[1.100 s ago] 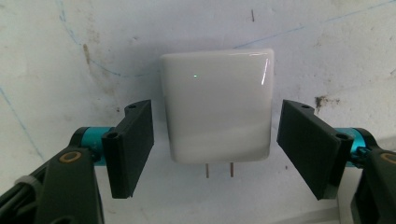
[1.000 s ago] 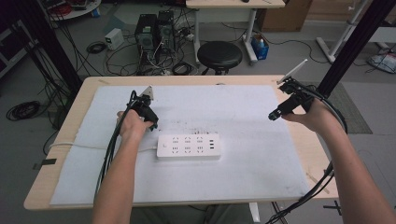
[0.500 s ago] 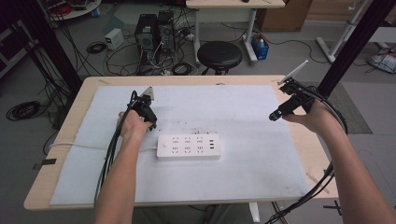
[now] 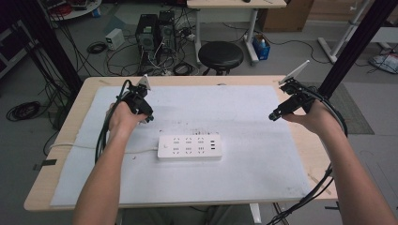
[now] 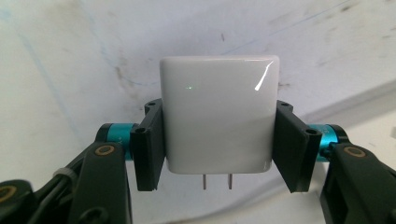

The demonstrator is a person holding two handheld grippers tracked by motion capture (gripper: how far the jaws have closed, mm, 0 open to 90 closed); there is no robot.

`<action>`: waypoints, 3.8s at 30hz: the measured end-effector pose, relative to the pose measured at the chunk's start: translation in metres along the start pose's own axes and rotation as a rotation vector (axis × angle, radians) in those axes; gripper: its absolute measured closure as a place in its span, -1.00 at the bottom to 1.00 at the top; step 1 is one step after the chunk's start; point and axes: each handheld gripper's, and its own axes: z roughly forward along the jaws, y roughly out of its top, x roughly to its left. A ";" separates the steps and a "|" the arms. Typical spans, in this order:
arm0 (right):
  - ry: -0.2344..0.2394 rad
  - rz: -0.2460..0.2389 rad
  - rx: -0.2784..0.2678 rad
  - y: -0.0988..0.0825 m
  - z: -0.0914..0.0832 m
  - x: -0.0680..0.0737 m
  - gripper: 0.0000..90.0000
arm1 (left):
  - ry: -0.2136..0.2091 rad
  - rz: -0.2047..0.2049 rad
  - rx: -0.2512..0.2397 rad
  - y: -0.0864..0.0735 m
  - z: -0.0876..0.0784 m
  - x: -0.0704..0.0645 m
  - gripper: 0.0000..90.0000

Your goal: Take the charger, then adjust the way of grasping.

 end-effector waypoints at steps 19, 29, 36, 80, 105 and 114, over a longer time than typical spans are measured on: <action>0.032 0.048 -0.004 0.001 -0.016 0.007 -0.66 | -0.109 0.577 -0.043 -0.001 -0.090 -0.077 -0.06; 0.065 0.072 -0.001 0.002 -0.019 0.009 -0.66 | -0.134 0.717 -0.063 -0.002 -0.094 -0.093 -0.06; 0.192 0.139 -0.006 -0.002 -0.017 0.012 -0.66 | -0.234 0.866 -0.222 -0.007 -0.094 -0.109 -0.06; 0.837 0.371 0.004 0.016 0.030 0.092 0.31 | -0.438 1.084 -0.694 -0.023 -0.036 -0.194 -0.06; 0.132 -0.135 -0.155 0.022 -0.032 0.052 0.38 | -0.020 0.563 0.010 -0.038 -0.067 -0.071 -0.63; -0.104 -0.397 -0.025 0.023 -0.040 0.051 0.38 | 0.071 0.505 0.139 -0.056 -0.084 -0.019 -0.63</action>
